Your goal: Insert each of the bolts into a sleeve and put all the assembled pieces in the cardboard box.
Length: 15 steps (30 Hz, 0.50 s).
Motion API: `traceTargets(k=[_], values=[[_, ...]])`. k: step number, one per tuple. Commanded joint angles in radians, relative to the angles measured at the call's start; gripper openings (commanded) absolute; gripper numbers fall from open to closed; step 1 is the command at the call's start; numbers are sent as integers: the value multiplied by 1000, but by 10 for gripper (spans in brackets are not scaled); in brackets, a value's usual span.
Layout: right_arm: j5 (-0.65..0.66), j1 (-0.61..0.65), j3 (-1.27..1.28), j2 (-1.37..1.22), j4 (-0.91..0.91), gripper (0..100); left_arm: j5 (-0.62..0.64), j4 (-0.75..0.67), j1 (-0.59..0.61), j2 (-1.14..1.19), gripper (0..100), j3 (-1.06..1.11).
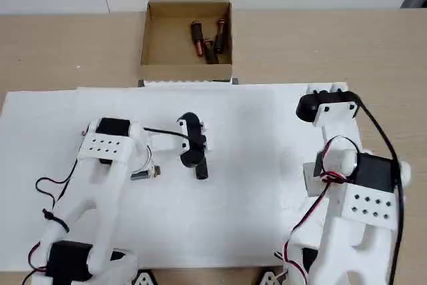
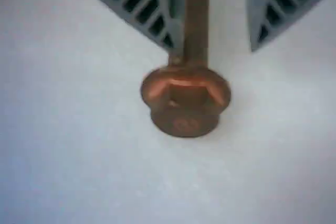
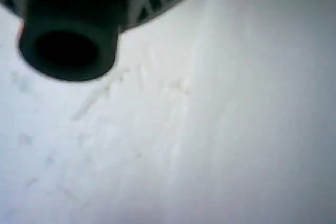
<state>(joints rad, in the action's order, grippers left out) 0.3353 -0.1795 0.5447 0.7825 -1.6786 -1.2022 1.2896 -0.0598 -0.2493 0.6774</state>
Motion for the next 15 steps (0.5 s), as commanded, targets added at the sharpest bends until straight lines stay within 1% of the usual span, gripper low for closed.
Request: traceTargets(k=[1, 5, 7, 11, 15], values=[[-8, -12, -8, 13, 4, 3, -12, -20, -9, -3, 82, 15], [-8, -12, -8, 13, 4, 3, -37, -21, -9, -3, 82, 41], [-8, -12, -8, 13, 4, 3, -37, -44, -9, 6, 82, 47], [-8, -12, -8, 13, 5, 3, -37, -107, -6, 87, 82, 41], [-8, -10, -8, 13, 5, 3, -35, -114, -8, 189, 80, -1]])
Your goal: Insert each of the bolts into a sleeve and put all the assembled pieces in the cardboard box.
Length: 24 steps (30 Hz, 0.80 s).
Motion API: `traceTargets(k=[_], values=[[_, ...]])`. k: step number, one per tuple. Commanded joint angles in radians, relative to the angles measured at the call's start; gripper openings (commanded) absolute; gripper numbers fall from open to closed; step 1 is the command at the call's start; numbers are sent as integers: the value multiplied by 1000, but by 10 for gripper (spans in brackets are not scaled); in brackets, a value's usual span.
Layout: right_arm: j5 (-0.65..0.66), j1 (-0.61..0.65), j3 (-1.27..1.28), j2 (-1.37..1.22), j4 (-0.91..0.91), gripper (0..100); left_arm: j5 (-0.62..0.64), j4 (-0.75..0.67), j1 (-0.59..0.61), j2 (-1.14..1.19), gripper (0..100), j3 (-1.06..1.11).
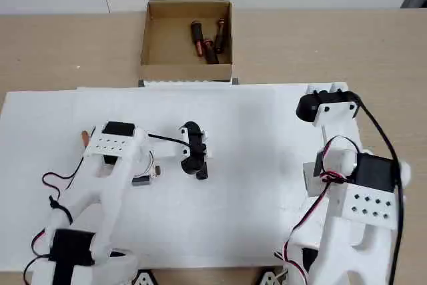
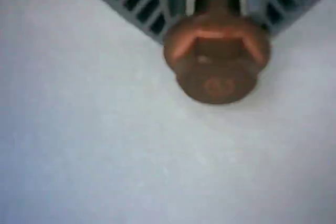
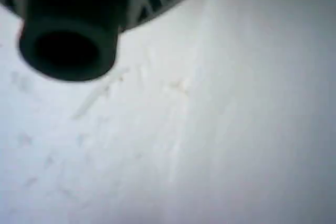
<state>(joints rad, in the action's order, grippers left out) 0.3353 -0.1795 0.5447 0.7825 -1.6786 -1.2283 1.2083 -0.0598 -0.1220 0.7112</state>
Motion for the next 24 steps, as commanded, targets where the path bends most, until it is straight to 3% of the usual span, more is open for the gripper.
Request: traceTargets(k=[1, 12, 19, 24], values=[[-8, -10, -8, 13, 5, 3, -9, -34, -8, 84, 80, -50], [-8, -10, -8, 18, 5, 3, -8, -9, -8, 150, 5, -119], [-8, -10, -9, 18, 5, 3, -2, 201, -8, 149, 5, -302], [-9, -8, -9, 18, 5, 3, 86, 308, -17, 149, 5, -476]])
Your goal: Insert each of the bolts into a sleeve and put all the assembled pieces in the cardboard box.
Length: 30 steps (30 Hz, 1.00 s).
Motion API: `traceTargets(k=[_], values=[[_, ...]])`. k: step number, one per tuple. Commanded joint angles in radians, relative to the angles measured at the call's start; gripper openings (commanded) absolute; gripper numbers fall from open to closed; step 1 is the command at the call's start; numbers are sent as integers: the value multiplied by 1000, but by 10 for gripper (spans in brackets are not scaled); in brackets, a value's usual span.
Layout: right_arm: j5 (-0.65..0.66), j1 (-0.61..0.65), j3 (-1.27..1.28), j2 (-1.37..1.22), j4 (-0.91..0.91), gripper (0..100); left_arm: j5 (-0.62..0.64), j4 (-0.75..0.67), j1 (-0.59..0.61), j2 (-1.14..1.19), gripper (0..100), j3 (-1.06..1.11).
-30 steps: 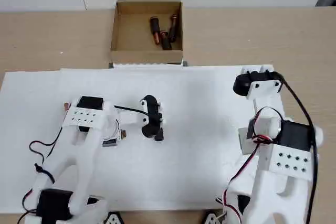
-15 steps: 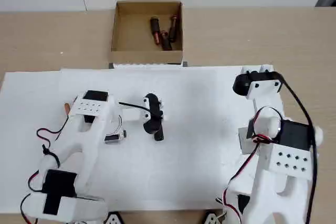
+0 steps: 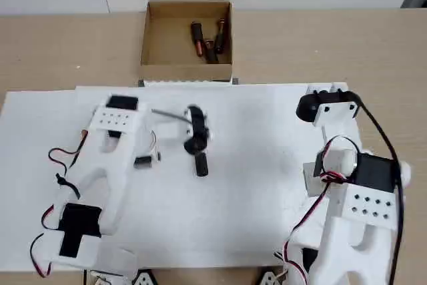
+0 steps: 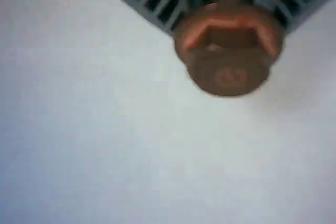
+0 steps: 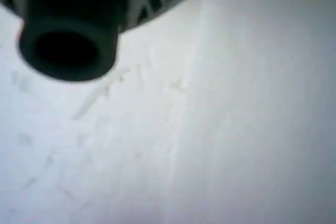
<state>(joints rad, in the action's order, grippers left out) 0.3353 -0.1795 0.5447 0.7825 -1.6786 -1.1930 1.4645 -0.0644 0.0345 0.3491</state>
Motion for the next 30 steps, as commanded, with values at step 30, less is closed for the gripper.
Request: traceTargets(k=[30], values=[[-6, -8, -37, 424, 7, 3, 1071, 272, -298, -647, 5, -318]])
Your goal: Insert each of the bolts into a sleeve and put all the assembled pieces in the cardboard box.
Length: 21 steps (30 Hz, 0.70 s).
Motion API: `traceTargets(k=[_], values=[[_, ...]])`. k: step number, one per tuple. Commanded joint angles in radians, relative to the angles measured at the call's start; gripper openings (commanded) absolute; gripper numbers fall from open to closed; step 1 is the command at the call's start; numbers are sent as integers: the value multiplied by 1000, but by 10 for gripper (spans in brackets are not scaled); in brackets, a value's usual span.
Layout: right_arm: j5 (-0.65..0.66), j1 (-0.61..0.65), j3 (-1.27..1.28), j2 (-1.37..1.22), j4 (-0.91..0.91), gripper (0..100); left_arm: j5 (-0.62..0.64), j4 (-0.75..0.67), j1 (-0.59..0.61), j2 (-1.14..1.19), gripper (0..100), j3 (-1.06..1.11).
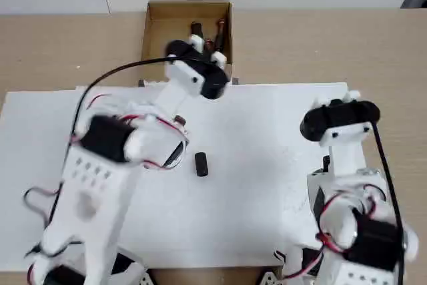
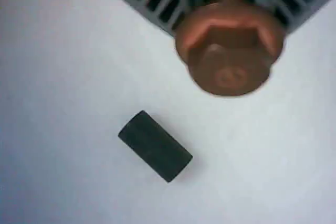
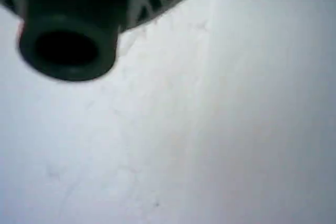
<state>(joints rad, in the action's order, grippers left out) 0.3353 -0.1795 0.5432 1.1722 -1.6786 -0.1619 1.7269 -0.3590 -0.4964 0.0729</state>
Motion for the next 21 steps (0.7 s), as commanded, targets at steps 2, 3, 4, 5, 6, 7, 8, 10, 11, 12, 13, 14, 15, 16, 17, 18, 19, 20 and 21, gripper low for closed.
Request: traceTargets(k=[2, 3, 4, 5, 6, 7, 8, 10, 11, 12, 13, 14, 15, 16, 17, 18, 19, 20, 21], values=[[-9, -8, -34, 41, 7, 3, 71, 8, 0, -192, 5, -41], [-9, -8, -32, 44, 7, 3, 83, 8, 3, -230, 5, -39], [-9, -8, -21, 47, 7, 3, 97, 6, 3, -265, 5, -31], [-9, -8, -9, 48, 10, 3, 109, 5, 5, -302, 5, -12], [-11, -8, 6, 48, 15, 3, 121, 5, 5, -338, 5, 13], [-11, -8, 25, 48, 22, 3, 137, 3, 5, -376, 5, 47], [-11, -8, 41, 48, 35, 3, 150, 0, 5, -414, 5, 81], [-11, -8, 74, 50, 64, 3, 175, -29, 14, -493, 5, 162], [-12, -8, 91, 50, 81, 3, 181, -51, 35, -531, 5, 205], [-18, -8, 109, 50, 101, 3, 180, -80, 63, -571, 5, 251], [-38, -7, 129, 50, 124, 3, 180, -117, 94, -609, 5, 303], [-60, -7, 146, 50, 145, 3, 176, -153, 127, -647, 5, 355], [-81, 2, 163, 50, 168, 3, 176, -187, 164, -689, 5, 407], [-100, 24, 181, 50, 188, 3, 175, -222, 193, -729, 5, 458], [-120, 47, 203, 50, 206, 3, 175, -261, 221, -772, 5, 510], [-141, 68, 224, 50, 228, 3, 175, -295, 244, -812, 5, 556], [-166, 96, 249, 50, 252, 3, 176, -327, 262, -852, 5, 604], [-187, 125, 275, 50, 283, 3, 176, -356, 273, -891, 5, 648], [-207, 150, 298, 50, 314, 3, 180, -379, 282, -928, 5, 691]])
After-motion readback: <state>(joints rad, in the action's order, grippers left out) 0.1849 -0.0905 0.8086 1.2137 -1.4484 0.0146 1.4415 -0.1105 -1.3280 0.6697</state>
